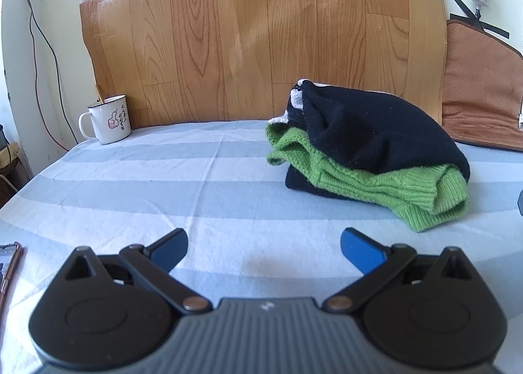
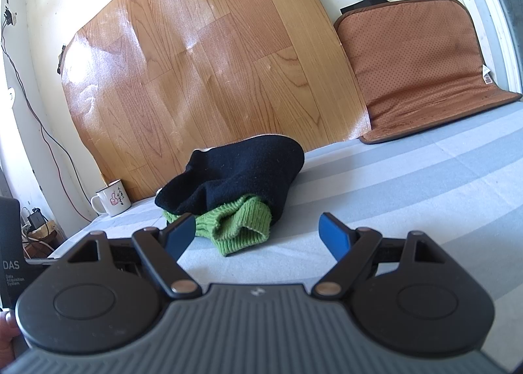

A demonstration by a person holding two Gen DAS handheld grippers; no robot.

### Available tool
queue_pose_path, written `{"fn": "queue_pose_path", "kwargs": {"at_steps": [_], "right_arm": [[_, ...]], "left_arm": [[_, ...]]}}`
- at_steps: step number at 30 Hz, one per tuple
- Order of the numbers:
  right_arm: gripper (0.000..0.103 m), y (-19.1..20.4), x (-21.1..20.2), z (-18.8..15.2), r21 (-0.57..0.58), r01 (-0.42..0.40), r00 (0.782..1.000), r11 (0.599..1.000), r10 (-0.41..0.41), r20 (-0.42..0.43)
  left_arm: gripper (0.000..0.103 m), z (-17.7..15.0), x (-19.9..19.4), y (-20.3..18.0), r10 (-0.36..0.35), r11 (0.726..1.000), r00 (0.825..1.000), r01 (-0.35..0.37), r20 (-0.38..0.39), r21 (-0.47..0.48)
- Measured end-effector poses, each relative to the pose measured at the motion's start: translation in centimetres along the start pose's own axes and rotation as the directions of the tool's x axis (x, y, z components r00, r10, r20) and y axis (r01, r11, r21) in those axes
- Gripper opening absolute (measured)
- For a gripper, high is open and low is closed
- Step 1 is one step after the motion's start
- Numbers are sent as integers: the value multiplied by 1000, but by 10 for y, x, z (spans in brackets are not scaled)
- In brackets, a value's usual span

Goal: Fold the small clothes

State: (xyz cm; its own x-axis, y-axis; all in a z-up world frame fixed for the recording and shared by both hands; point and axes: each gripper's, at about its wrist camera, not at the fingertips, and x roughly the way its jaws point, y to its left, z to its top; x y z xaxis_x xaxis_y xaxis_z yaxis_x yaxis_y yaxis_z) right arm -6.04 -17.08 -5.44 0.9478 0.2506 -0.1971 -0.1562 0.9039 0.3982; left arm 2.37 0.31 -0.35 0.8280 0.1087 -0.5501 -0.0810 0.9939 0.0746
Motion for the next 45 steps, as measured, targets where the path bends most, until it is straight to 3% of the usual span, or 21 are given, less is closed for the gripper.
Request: {"fn": "queue_pose_path", "kwargs": {"at_steps": [21, 31, 45], "right_arm": [[85, 0, 0, 0, 0, 0, 1000, 1000, 0, -1], [85, 0, 0, 0, -1, 0, 1000, 1000, 0, -3], [85, -1, 1, -2, -5, -3, 1000, 1000, 3, -10]], "left_arm": [[103, 1, -15, 5, -36, 999, 997, 38, 74, -29], [103, 1, -17, 4, -54, 998, 996, 56, 76, -27], [103, 1, -11, 4, -14, 999, 999, 15, 43, -30]]}}
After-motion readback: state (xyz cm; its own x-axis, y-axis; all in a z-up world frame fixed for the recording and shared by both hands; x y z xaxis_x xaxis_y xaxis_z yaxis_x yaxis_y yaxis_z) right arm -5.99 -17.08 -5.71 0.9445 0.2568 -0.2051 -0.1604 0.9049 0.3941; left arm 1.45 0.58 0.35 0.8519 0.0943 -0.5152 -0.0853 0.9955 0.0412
